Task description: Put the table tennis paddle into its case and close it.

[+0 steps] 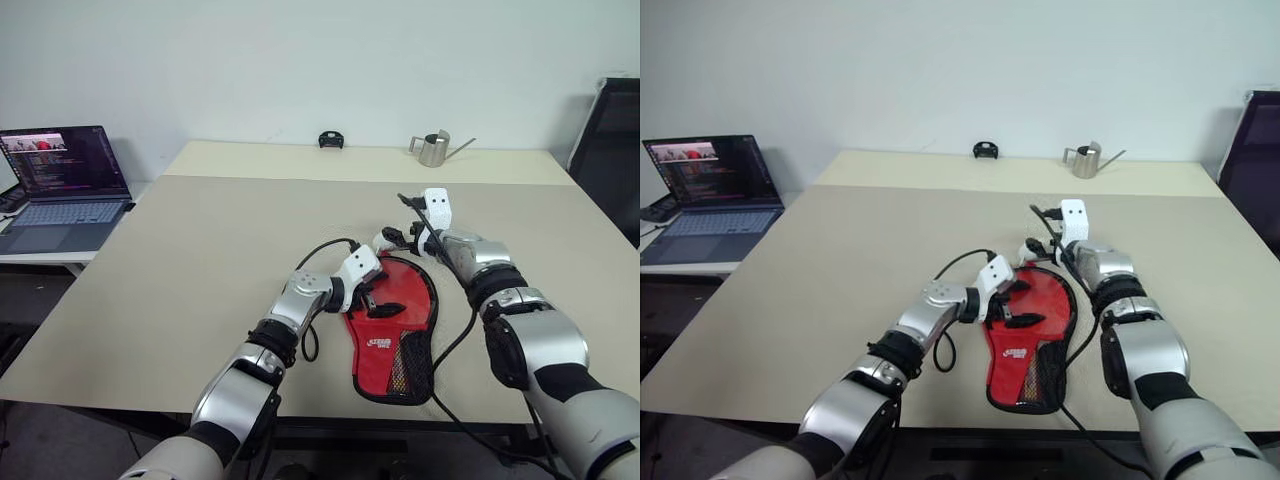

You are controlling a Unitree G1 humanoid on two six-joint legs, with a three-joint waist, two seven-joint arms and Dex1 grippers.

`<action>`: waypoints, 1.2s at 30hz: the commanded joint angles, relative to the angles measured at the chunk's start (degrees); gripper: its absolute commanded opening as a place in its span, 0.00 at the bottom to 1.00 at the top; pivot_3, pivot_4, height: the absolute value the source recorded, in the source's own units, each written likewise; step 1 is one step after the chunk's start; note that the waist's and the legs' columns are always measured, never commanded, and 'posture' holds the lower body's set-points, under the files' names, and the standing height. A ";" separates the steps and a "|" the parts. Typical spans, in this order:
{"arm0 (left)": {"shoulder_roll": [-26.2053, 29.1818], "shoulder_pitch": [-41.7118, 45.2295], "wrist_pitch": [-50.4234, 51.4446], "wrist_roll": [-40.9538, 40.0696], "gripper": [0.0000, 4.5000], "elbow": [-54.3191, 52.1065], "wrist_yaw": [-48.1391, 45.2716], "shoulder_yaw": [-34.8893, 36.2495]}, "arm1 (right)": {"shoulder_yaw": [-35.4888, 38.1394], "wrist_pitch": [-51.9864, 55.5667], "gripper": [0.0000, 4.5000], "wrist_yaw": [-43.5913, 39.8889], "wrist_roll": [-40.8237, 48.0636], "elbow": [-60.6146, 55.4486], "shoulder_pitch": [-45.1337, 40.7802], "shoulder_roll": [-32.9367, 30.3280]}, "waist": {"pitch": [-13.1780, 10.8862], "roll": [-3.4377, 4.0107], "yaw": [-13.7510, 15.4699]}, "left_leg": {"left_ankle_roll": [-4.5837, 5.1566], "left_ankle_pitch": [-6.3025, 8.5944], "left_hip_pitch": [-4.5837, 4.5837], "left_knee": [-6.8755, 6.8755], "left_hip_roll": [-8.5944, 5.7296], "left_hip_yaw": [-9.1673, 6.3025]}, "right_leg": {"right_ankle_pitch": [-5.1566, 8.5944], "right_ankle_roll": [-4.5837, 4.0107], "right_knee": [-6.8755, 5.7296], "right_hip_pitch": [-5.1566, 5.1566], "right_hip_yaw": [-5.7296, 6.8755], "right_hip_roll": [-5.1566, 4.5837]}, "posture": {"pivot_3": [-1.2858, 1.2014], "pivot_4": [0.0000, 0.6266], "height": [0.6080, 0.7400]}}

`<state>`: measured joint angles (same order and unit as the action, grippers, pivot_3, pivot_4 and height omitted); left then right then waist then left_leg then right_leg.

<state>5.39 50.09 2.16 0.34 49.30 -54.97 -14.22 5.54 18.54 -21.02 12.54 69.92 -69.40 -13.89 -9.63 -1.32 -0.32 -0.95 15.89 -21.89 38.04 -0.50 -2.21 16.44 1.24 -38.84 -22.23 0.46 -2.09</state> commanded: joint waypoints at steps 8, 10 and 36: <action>0.64 -4.70 3.88 1.93 0.99 -0.64 -0.19 -2.03 | 2.48 -5.53 1.00 3.85 -3.24 4.72 -2.48 4.24 | 0.05 0.09 -0.30 | 0.00 0.00 0.01 -0.01 0.01 0.01 | 0.00 0.00 -0.03 0.00 -0.03 0.00 | 0.52 0.24 1.00; 0.91 -5.09 4.30 1.94 0.99 -1.23 0.02 -1.98 | 2.77 -5.86 1.00 4.32 -3.69 4.99 -2.48 4.78 | 0.06 0.09 -0.37 | 0.00 0.00 0.02 -0.01 0.02 0.00 | 0.00 0.00 -0.03 0.00 -0.02 0.00 | 0.52 0.24 1.00; 2.25 -9.18 5.87 2.06 1.00 -2.78 1.41 -2.22 | 4.11 -8.38 0.01 6.16 -7.76 4.73 -0.05 4.36 | 0.43 0.27 -1.35 | 0.00 0.00 0.09 -0.02 0.03 0.00 | 0.00 0.00 -0.07 0.04 -0.04 0.01 | 0.52 0.24 1.00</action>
<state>7.07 45.00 4.97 0.00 42.23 -53.09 -14.03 8.98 11.61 -14.95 5.22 76.03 -69.32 -7.21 -9.21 -1.06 -1.67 -0.96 15.89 -21.80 38.02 -0.48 -2.21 16.44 1.23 -38.91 -22.18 0.42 -2.08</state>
